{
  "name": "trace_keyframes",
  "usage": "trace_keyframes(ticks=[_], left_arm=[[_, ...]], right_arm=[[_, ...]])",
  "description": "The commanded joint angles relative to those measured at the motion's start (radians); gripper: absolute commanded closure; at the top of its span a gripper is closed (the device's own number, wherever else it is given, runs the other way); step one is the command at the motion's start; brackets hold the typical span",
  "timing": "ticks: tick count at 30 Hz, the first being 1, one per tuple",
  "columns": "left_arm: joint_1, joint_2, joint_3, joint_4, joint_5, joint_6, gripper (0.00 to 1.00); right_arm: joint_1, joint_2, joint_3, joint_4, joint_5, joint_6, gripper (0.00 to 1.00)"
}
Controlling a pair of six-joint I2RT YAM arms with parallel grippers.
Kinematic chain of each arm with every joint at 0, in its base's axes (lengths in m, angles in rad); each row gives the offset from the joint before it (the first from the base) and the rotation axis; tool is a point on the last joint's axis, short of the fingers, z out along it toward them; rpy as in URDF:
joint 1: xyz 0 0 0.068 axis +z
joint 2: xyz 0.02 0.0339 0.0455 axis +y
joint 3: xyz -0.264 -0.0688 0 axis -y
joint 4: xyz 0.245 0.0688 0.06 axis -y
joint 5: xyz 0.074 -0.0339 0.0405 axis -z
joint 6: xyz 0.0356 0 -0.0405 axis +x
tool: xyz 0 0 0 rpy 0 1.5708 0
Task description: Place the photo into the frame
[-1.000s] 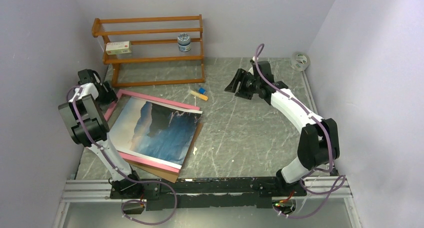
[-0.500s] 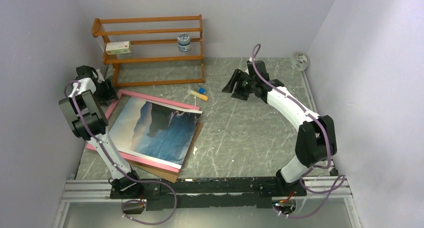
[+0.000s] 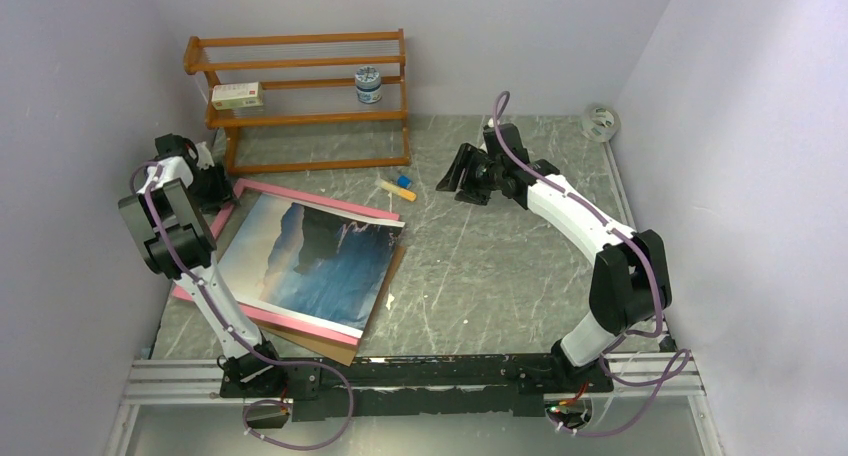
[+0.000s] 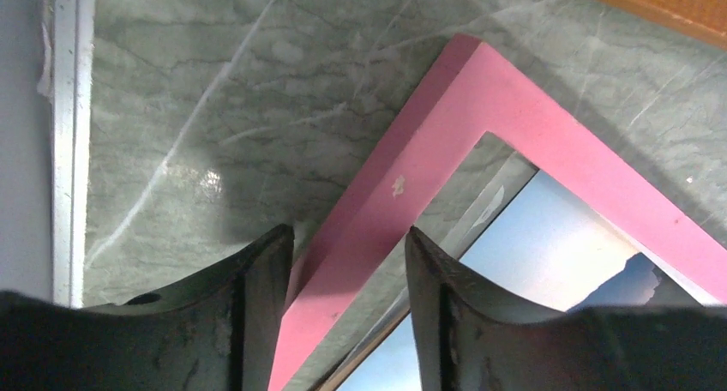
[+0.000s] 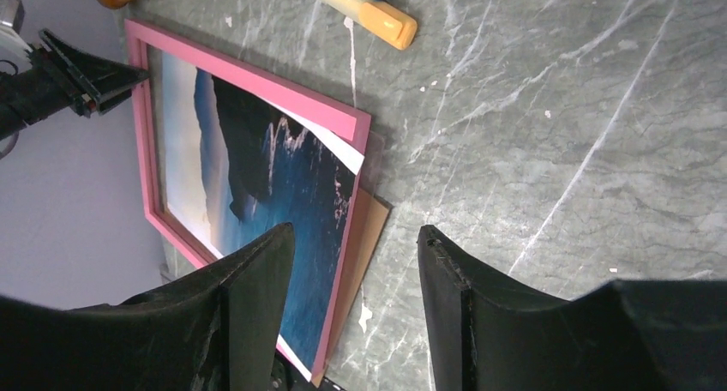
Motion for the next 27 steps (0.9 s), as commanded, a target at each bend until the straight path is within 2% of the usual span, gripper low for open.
trace_keyframes(ticks=[1, 5, 8, 11, 12, 20, 27], left_arm=[[-0.003, 0.052, 0.051, -0.019, -0.035, 0.015, 0.47], [-0.011, 0.067, 0.068, -0.033, -0.058, 0.019, 0.59], [-0.020, 0.042, 0.046, -0.019, -0.065, 0.024, 0.74], [-0.033, 0.003, 0.029, -0.016, -0.067, 0.038, 0.95], [-0.036, -0.013, 0.024, -0.014, -0.067, 0.046, 0.97], [-0.052, -0.209, -0.068, 0.016, 0.000, 0.140, 0.97], [-0.054, -0.448, -0.220, 0.140, 0.070, 0.173, 0.97]], right_arm=[[0.001, -0.021, 0.016, 0.009, 0.029, 0.011, 0.42], [0.002, -0.032, 0.016, -0.001, 0.036, 0.005, 0.42], [0.003, -0.042, 0.006, 0.006, 0.038, 0.008, 0.42], [0.002, -0.056, -0.004, 0.008, 0.042, 0.003, 0.42], [0.002, -0.061, -0.010, 0.010, 0.044, 0.002, 0.42], [0.003, -0.087, -0.061, 0.043, 0.034, -0.012, 0.42], [0.003, -0.091, -0.086, 0.082, 0.034, -0.063, 0.42]])
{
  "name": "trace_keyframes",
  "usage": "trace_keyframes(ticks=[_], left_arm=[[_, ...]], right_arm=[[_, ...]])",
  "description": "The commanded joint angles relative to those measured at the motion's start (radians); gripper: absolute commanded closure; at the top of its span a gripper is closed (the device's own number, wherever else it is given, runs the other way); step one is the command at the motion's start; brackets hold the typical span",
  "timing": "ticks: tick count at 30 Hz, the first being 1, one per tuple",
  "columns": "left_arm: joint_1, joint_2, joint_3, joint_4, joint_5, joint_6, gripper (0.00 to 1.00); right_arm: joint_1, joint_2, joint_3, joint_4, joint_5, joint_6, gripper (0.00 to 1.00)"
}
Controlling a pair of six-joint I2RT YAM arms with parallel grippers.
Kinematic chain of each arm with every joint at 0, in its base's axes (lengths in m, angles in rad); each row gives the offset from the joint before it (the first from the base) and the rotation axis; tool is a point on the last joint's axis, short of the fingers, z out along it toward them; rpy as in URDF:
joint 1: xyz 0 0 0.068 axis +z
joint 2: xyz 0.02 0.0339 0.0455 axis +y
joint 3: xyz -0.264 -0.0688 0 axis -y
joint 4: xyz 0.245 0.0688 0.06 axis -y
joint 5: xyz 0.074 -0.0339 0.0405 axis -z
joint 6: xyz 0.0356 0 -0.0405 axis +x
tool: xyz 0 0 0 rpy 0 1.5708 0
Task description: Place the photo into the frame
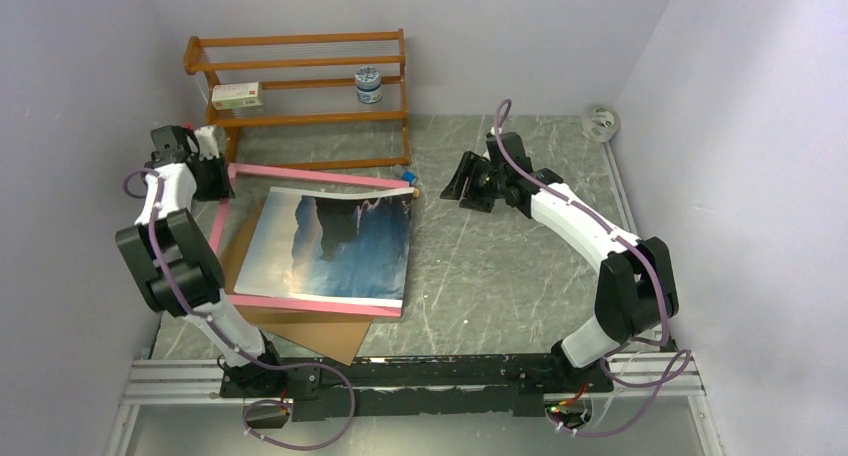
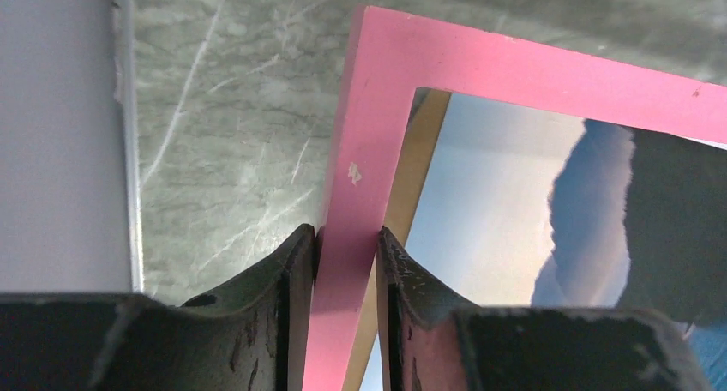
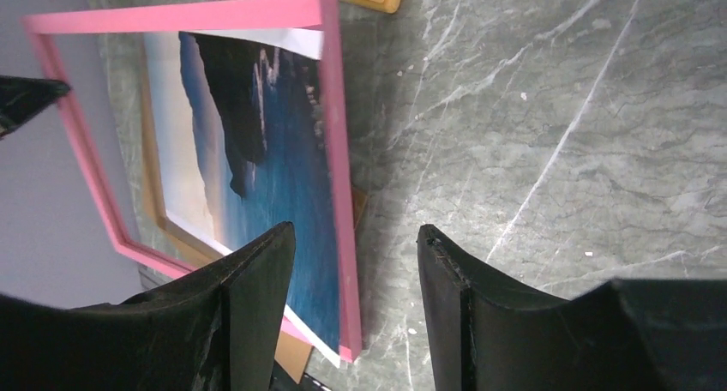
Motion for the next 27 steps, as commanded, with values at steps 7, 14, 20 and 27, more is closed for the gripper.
trace_keyframes(ticks=[7, 14, 20, 27], left_arm=[[-0.002, -0.242, -0.102, 0.168, 0.188, 0.032, 0.98], [-0.002, -0.287, -0.154, 0.248, 0.322, -0.034, 0.97], [-0.002, -0.262, -0.129, 0.233, 0.438, -0.069, 0.97], [-0.002, -0.248, -0.137, 0.253, 0.559, -0.077, 0.97]], right_arm=[[0.009, -0.026, 0.003, 0.105, 0.019, -0.155, 0.39], [0.058, 0.011, 0.133, 0.096, -0.017, -0.387, 0.29], [0.143, 0.091, 0.299, 0.016, -0.035, -0.588, 0.24], [0.229, 0.250, 0.562, -0.151, 0.080, -0.756, 0.23]])
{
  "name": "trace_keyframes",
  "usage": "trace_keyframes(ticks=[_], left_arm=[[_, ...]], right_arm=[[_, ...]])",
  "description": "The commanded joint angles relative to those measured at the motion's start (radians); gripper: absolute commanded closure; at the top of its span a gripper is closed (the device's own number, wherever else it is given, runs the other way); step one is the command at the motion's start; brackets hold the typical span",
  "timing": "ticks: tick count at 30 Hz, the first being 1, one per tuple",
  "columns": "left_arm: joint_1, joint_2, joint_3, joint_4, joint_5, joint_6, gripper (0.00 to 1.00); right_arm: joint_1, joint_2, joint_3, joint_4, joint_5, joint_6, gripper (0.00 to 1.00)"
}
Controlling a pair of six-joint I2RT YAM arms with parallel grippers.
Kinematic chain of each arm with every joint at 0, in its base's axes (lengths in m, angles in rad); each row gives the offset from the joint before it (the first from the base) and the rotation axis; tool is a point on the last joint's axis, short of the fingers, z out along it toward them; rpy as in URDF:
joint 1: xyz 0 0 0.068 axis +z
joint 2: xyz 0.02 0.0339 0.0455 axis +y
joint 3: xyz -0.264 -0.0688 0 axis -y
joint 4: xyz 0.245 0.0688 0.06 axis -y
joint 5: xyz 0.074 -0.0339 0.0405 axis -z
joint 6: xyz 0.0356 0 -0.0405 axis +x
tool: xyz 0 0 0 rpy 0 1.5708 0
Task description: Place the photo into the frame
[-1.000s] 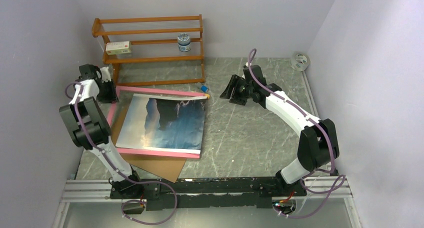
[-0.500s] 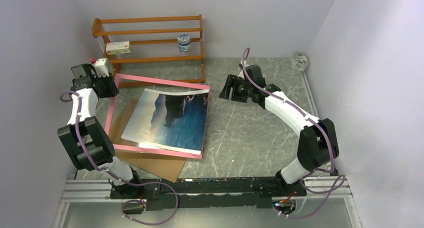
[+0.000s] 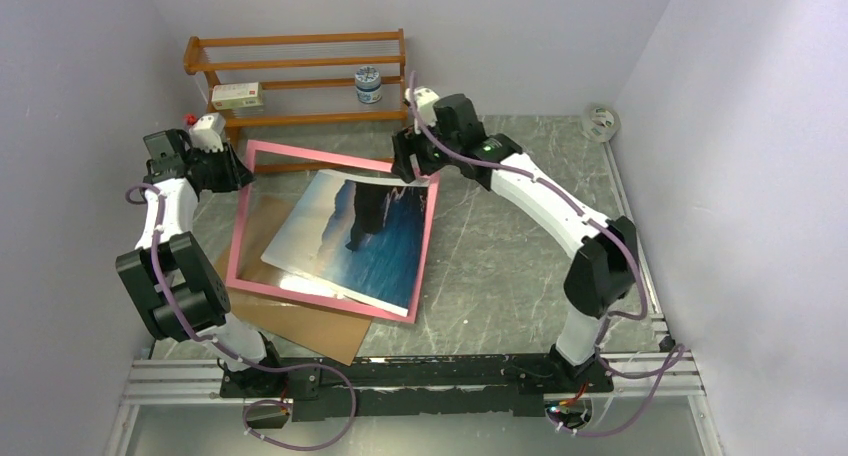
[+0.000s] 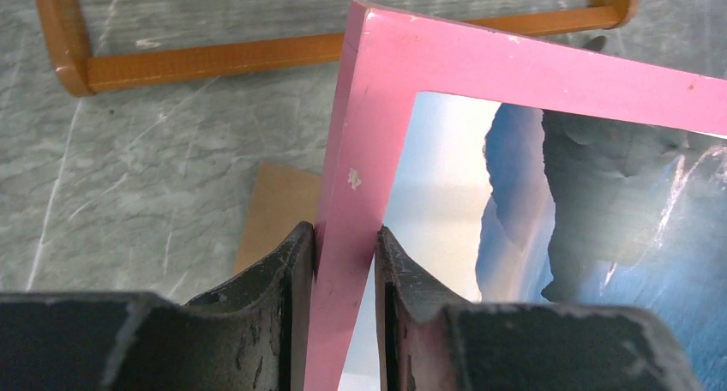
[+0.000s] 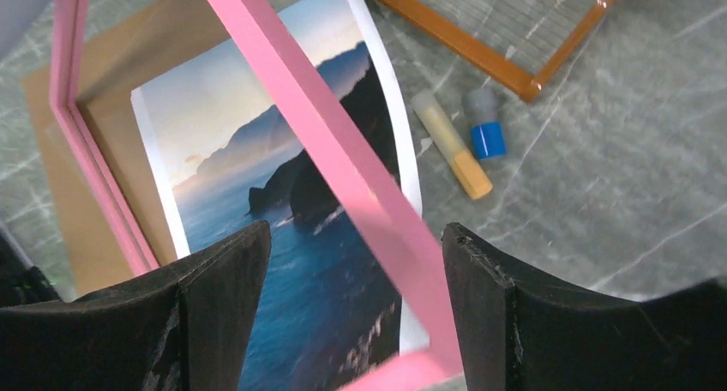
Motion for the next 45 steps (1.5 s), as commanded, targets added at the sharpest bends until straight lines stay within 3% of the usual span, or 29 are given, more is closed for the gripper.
trace_keyframes(ticks=[1, 9, 15, 18, 29, 32, 36, 40, 45], left_arm=[[-0.002, -0.021, 0.026, 0.063, 0.179, -0.065, 0.98], [-0.002, 0.005, 0.020, 0.068, 0.263, -0.050, 0.97], [-0.001, 0.005, 0.010, 0.077, 0.320, -0.030, 0.97], [-0.002, 0.009, 0.015, 0.076, 0.334, -0.029, 0.97], [-0.002, -0.012, 0.030, 0.058, 0.326, -0.048, 0.98], [-0.002, -0.035, 0.035, 0.059, 0.315, -0.064, 0.98], [-0.002, -0.073, 0.044, 0.059, 0.281, -0.089, 0.84], [-0.002, -0.116, 0.049, 0.057, 0.235, -0.113, 0.55], [-0.002, -0.169, 0.045, 0.040, 0.196, -0.122, 0.35]], right_arm=[[0.046, 0.089, 0.166, -0.130, 0.082, -0.165, 0.23], [0.093, 0.260, 0.426, -0.313, 0.031, -0.294, 0.22], [0.096, 0.294, 0.463, -0.357, -0.122, -0.328, 0.27], [0.104, 0.307, 0.463, -0.368, -0.122, -0.322, 0.37], [0.120, 0.224, 0.462, -0.335, -0.071, -0.290, 0.91], [0.125, 0.190, 0.432, -0.327, -0.102, -0.277, 1.00], [0.125, 0.140, 0.372, -0.295, -0.156, -0.245, 1.00], [0.125, 0.078, 0.306, -0.229, -0.207, -0.200, 1.00], [0.114, 0.001, 0.202, -0.141, -0.239, -0.143, 1.00]])
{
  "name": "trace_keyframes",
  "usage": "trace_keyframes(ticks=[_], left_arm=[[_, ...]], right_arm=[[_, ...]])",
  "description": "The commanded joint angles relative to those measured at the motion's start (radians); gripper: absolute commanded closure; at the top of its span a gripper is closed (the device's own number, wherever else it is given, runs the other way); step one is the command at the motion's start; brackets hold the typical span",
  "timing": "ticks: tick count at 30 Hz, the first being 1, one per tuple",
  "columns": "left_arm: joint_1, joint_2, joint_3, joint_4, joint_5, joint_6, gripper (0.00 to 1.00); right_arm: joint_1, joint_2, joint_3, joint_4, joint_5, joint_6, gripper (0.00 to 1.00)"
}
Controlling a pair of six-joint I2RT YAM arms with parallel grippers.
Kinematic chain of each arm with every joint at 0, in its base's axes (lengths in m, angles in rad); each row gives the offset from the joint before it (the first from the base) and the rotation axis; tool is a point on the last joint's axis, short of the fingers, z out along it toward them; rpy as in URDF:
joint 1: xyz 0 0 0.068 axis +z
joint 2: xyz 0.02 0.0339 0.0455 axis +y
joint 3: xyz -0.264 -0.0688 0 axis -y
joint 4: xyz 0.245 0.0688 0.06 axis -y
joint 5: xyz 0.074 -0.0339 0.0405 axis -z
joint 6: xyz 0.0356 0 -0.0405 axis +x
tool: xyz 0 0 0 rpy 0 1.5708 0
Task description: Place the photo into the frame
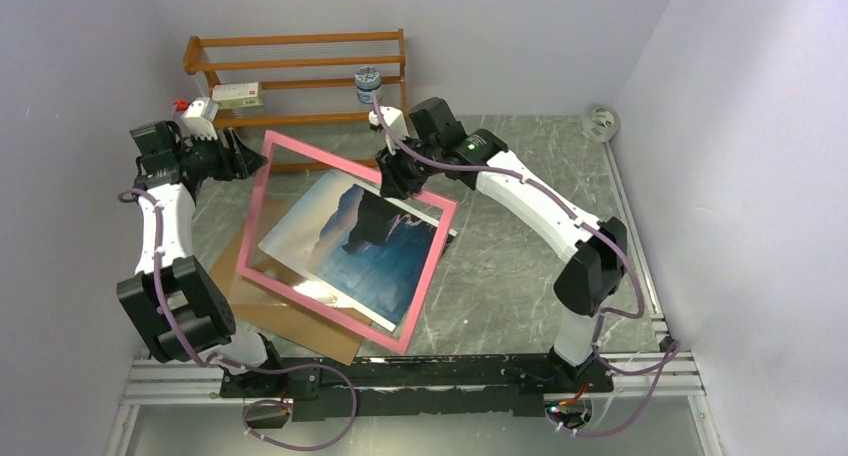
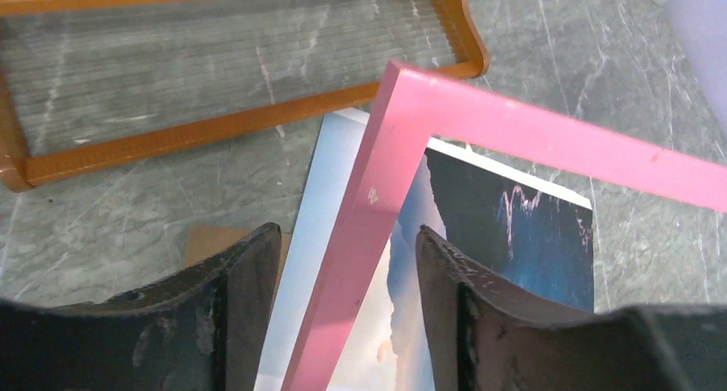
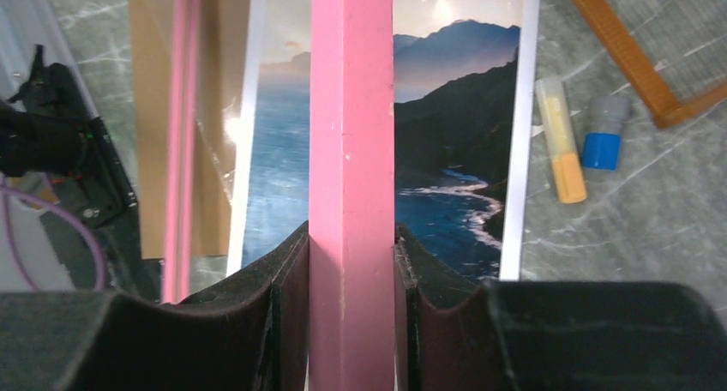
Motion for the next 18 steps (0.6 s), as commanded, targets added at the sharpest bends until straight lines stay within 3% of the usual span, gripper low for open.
trace_keyframes(ticks=[1, 5, 11, 18], left_arm=[[0.002, -0.080, 0.040, -0.007, -0.030, -0.042, 0.33], [0.002, -0.135, 0.030, 0.001, -0.039, -0.058, 0.22], [0.003, -0.170, 0.084, -0.031, -0.115, -0.232, 0.09], [0.002, -0.195, 0.160, -0.104, -0.192, -0.524, 0.09]], right_arm=[[-0.012, -0.124, -0.067, 0.175, -0.091, 0.098, 1.00], [-0.042, -0.207, -0.179, 0.267, -0.089, 0.166, 1.00], [-0.102, -0.354, -0.333, 0.390, -0.100, 0.259, 1.00], [-0.130, -0.478, -0.449, 0.463, -0.086, 0.324, 1.00]])
